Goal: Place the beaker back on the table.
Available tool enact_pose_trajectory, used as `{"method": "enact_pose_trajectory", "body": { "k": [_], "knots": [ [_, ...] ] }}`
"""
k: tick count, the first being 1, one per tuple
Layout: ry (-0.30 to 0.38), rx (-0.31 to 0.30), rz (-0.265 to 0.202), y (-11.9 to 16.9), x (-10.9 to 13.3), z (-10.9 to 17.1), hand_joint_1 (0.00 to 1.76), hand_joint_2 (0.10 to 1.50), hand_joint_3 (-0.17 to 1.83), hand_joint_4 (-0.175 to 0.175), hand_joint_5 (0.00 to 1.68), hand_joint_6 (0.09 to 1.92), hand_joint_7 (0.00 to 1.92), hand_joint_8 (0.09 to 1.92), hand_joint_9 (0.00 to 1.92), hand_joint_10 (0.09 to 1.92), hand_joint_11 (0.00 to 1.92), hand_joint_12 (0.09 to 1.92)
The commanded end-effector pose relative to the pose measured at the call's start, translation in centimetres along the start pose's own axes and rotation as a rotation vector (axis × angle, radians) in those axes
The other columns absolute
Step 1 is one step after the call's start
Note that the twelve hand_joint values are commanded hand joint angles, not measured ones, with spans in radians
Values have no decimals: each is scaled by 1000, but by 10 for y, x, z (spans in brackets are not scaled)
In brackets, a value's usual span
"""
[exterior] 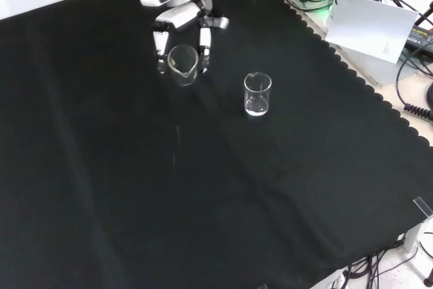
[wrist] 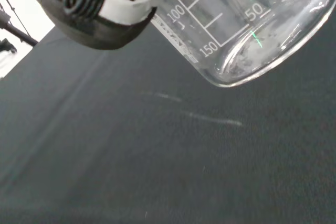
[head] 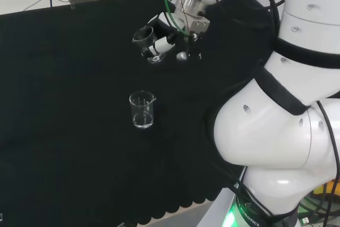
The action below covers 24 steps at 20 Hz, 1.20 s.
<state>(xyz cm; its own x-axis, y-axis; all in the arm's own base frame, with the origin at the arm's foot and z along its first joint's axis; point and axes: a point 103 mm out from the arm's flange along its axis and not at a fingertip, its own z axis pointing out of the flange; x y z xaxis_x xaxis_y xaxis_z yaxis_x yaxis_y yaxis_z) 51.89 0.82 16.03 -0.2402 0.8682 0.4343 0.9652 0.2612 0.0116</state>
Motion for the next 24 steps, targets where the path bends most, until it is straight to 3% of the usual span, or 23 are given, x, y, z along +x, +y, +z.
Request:
{"method": "enact_pose_trajectory", "body": {
  "k": [1,9,18,24],
  "knots": [
    [103,-40,27,49,-31,29,1310,1049,-175,-144,1205,576,1490,302,1490,556,1325,561],
    [147,-50,48,56,-46,56,1311,1043,-175,-136,1225,541,1517,240,1503,514,1337,552],
    [202,-19,48,55,-57,73,1313,1037,-175,-132,1245,507,1565,135,1522,459,1346,540],
    [204,0,53,53,-61,83,1313,1036,-175,-130,1247,506,1571,120,1525,452,1348,539]
  ]
}}
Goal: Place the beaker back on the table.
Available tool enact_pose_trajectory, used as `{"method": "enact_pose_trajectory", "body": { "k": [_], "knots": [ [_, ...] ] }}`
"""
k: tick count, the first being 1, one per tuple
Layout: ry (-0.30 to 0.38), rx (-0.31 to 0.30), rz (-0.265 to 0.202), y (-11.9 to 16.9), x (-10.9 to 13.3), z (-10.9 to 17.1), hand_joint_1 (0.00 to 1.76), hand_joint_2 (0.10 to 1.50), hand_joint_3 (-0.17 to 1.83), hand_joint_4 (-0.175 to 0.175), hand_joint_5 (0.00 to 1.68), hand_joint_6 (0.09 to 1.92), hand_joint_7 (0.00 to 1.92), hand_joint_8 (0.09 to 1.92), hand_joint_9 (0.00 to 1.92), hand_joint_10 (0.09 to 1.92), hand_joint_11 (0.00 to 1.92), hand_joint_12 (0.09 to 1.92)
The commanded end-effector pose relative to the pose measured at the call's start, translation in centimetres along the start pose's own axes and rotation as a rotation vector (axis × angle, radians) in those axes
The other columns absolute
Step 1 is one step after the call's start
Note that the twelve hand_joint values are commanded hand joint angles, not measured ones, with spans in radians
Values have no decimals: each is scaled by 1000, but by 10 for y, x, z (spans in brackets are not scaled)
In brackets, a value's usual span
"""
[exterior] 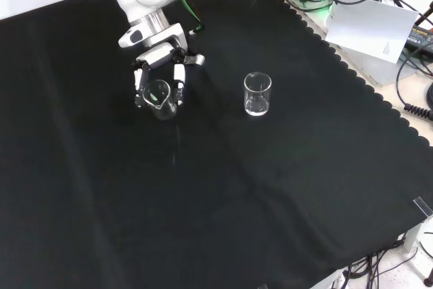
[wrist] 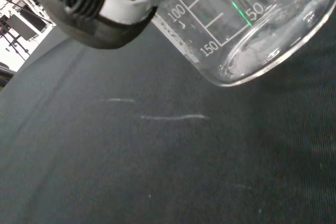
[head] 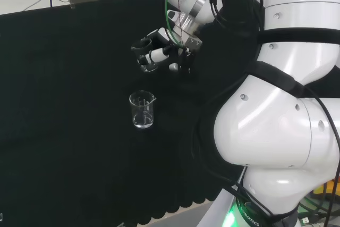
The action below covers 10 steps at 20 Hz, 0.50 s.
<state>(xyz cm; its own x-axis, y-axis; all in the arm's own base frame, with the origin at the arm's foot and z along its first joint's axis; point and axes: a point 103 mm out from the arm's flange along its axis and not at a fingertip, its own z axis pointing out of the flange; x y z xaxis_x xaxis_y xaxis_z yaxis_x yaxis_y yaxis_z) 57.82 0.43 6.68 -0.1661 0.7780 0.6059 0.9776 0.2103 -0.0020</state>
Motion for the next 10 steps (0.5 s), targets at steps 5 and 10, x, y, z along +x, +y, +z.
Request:
{"method": "enact_pose_trajectory", "body": {
  "k": [5,10],
  "knots": [
    [14,35,1,-3,-6,8,1312,1036,-175,-126,1246,511,1574,110,1525,447,1350,540],
    [10,44,-1,-6,-8,9,1308,1038,-175,-107,1239,534,1576,90,1516,434,1346,539]
  ]
}}
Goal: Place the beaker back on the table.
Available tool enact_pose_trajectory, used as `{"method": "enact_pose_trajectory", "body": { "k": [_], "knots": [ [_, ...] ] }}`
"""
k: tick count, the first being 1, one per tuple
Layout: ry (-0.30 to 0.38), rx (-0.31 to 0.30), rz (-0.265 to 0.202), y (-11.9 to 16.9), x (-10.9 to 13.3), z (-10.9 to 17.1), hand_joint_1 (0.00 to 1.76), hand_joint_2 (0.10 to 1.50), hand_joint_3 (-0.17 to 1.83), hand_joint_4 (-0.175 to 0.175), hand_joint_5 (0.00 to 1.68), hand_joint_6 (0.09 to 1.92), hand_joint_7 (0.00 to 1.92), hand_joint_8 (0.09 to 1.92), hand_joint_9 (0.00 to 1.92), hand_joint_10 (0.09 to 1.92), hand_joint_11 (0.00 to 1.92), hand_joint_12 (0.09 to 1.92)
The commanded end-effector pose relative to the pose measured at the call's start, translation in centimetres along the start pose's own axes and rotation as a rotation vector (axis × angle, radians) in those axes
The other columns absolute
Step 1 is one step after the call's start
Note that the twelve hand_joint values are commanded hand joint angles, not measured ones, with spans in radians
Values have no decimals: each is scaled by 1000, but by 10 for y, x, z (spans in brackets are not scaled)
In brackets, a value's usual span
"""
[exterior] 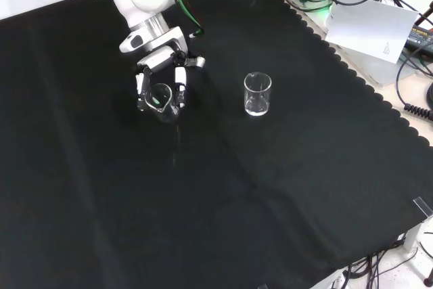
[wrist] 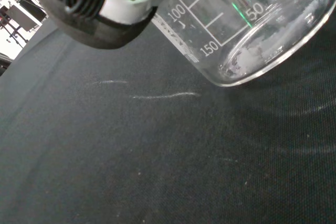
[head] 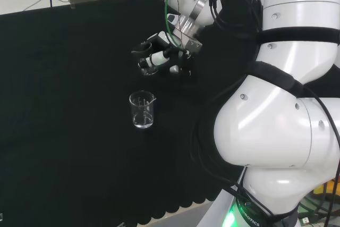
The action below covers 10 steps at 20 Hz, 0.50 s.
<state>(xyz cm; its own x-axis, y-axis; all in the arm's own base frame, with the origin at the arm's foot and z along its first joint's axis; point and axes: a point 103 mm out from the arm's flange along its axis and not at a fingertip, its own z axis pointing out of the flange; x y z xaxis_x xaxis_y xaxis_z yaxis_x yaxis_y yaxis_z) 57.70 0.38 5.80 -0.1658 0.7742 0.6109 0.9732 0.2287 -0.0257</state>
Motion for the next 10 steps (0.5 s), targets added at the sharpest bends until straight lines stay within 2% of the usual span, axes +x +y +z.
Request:
{"method": "enact_pose_trajectory", "body": {
  "k": [1,4,9,10],
  "knots": [
    [0,15,1,-5,-5,2,1306,1040,-175,-98,1234,550,1575,87,1508,429,1345,540],
    [-20,13,5,-8,-8,2,1301,1044,-175,-76,1215,602,1573,87,1491,418,1345,543],
    [-48,11,22,-13,-8,4,1298,1048,-175,-67,1206,616,1570,87,1464,398,1349,550],
    [-52,15,22,-14,-8,5,1295,1050,-175,-50,1208,617,1563,87,1444,387,1358,557]
  ]
}}
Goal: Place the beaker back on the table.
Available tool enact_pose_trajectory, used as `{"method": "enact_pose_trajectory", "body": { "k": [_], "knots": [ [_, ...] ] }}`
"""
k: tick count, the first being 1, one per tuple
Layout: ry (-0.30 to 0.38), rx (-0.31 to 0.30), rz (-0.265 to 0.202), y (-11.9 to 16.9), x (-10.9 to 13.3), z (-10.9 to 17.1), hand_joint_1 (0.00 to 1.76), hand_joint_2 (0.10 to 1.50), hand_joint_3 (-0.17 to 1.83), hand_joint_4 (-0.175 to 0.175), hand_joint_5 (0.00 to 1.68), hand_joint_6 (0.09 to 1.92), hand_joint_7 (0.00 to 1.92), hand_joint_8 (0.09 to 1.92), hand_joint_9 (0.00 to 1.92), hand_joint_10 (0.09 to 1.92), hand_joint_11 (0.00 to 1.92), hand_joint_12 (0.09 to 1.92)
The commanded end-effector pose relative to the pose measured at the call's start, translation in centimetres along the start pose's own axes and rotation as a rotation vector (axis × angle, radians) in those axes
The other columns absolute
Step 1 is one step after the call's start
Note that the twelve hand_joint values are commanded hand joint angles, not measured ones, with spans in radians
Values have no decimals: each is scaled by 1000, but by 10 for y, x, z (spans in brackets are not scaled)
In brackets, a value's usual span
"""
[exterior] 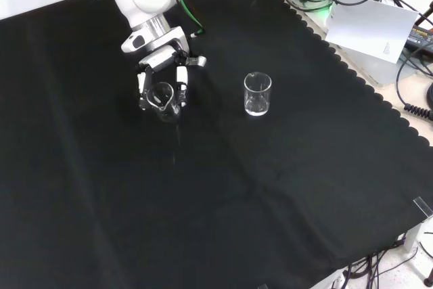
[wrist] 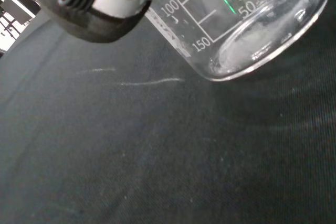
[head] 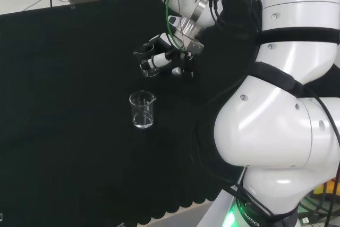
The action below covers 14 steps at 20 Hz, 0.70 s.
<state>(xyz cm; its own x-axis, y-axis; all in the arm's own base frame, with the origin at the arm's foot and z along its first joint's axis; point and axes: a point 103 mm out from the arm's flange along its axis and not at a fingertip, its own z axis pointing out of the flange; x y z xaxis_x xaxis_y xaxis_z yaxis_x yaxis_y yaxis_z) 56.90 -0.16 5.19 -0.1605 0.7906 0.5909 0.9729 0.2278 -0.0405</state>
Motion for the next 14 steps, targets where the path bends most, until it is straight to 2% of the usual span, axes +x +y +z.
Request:
{"method": "enact_pose_trajectory", "body": {
  "k": [1,2,3,4,7,10,14],
  "knots": [
    [-28,10,11,-7,-1,3,1290,1054,-175,-26,1207,631,1549,87,1418,371,1369,566],
    [-32,17,10,-9,-1,4,1282,1059,-166,2,1198,666,1475,163,1392,343,1375,578],
    [-30,24,7,-10,-1,5,1232,1073,-141,-18,1162,726,1328,276,1342,310,1305,636],
    [-29,30,6,-12,-1,6,1198,1047,-150,-33,1039,796,1169,373,1286,283,1187,733],
    [-36,58,3,-16,-1,6,1122,977,-172,-45,633,893,757,639,1067,286,804,1038],
    [-37,77,1,-20,-1,4,1056,933,-175,-46,402,732,501,708,807,391,492,1238],
    [-44,89,-7,-22,2,-3,1005,904,-175,-51,348,553,382,722,620,561,345,1323]
  ]
}}
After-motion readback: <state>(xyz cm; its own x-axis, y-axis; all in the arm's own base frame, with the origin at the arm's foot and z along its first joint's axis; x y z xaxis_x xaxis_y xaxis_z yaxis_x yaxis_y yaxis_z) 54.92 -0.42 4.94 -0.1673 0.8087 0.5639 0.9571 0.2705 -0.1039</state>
